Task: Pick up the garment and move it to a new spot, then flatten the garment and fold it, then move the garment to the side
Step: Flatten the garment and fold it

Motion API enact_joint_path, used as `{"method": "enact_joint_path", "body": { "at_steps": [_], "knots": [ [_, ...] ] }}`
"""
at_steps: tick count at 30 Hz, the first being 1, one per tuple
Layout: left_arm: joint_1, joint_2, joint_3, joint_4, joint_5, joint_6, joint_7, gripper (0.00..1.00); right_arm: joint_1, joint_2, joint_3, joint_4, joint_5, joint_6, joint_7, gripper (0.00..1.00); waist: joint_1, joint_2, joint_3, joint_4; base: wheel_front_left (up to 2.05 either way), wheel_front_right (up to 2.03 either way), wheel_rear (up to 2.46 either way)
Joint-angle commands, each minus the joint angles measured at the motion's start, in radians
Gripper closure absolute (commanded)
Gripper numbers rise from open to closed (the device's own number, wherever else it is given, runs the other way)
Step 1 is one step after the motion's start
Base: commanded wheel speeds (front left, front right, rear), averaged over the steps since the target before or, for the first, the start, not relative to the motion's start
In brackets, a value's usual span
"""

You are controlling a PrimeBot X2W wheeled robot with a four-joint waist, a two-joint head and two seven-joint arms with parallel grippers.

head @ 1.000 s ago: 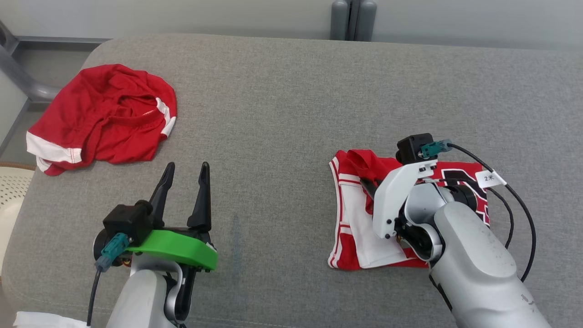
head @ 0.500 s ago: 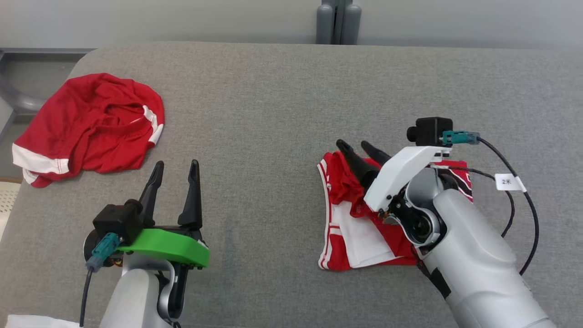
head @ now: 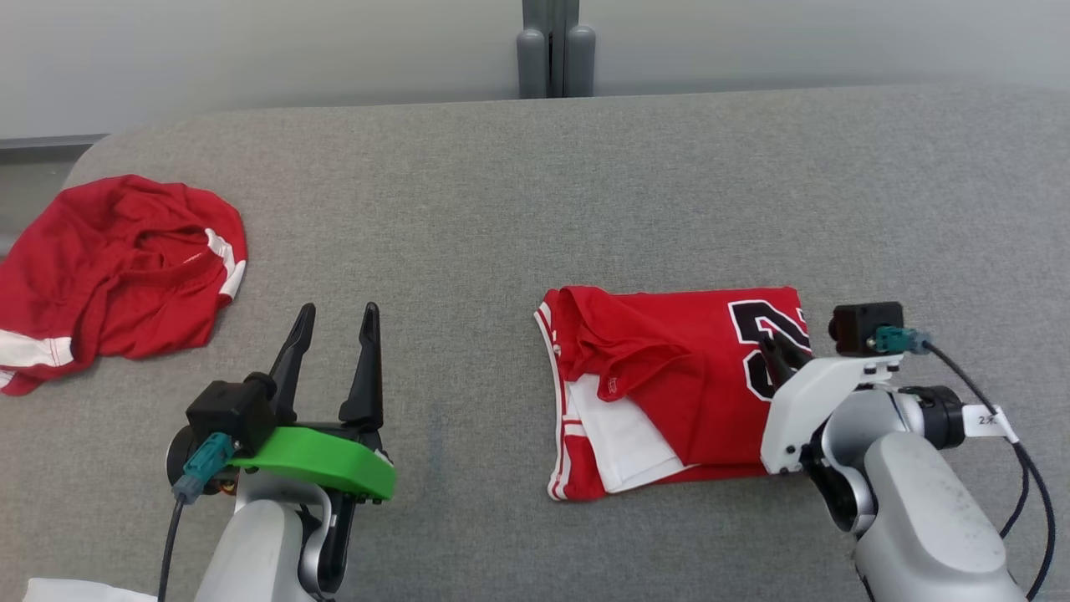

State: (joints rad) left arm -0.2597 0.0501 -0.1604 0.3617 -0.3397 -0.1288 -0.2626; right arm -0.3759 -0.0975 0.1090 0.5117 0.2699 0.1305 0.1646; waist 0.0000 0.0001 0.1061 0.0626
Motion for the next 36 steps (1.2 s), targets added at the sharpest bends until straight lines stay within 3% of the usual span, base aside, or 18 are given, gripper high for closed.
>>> {"method": "enact_joint_path", "body": {
  "at_steps": [1,8,14,17,18,19,23,27,31,36],
  "knots": [
    [0.003,0.001,0.002,0.002,-0.002,-0.003,-0.003,0.0,0.015,0.009,0.019,0.0,-0.024,0.0,0.011,1.0,0.0,-0.0001,-0.001,-0.007,0.0,0.0,0.0],
    [-0.008,0.001,0.006,0.01,-0.003,-0.003,-0.003,0.0,0.063,0.039,0.243,-0.007,-0.016,0.0,0.055,1.0,0.0,-0.0001,-0.003,-0.015,0.0,0.0,0.0],
    [0.002,0.001,0.017,0.007,-0.004,-0.003,-0.003,0.0,0.092,0.046,0.491,-0.119,0.212,0.0,0.063,1.0,0.0,-0.0001,-0.003,-0.021,0.0,0.0,0.0],
    [0.012,0.001,0.028,0.008,-0.001,-0.003,-0.003,0.0,0.09,0.043,0.528,-0.18,0.305,0.0,0.037,1.0,0.0,-0.0001,-0.005,-0.03,0.0,0.0,0.0],
    [0.014,0.001,0.033,0.009,0.0,-0.003,-0.003,0.0,0.084,0.044,0.526,-0.201,0.319,0.0,0.02,0.9,0.0,-0.0001,-0.007,-0.033,0.0,0.0,0.0],
    [0.016,0.002,0.038,0.009,0.001,-0.003,-0.003,0.0,0.079,0.045,0.515,-0.213,0.32,0.0,0.001,0.0,0.0,-0.0001,-0.008,-0.036,0.0,0.0,0.0],
    [0.023,0.002,0.053,0.012,0.003,-0.003,-0.003,0.0,0.076,0.045,0.414,-0.246,0.265,0.0,-0.083,0.0,0.0,-0.0001,-0.018,-0.046,0.0,0.0,0.0],
    [0.037,0.001,0.07,0.01,0.003,-0.003,-0.003,0.0,0.103,0.031,0.25,-0.287,0.178,0.0,-0.167,0.0,0.0,-0.0001,-0.035,-0.056,0.0,0.0,0.0],
    [0.049,0.002,0.088,-0.002,0.001,-0.003,-0.003,0.0,0.127,0.02,0.084,-0.305,0.082,0.0,-0.209,0.0,0.0,-0.0001,-0.051,-0.064,0.0,0.0,0.0],
    [0.066,0.002,0.105,-0.011,0.012,-0.003,-0.003,0.0,0.147,0.015,-0.048,-0.292,0.021,0.0,-0.242,0.0,0.0,-0.0001,-0.065,-0.077,0.0,0.0,0.0]
  ]
}}
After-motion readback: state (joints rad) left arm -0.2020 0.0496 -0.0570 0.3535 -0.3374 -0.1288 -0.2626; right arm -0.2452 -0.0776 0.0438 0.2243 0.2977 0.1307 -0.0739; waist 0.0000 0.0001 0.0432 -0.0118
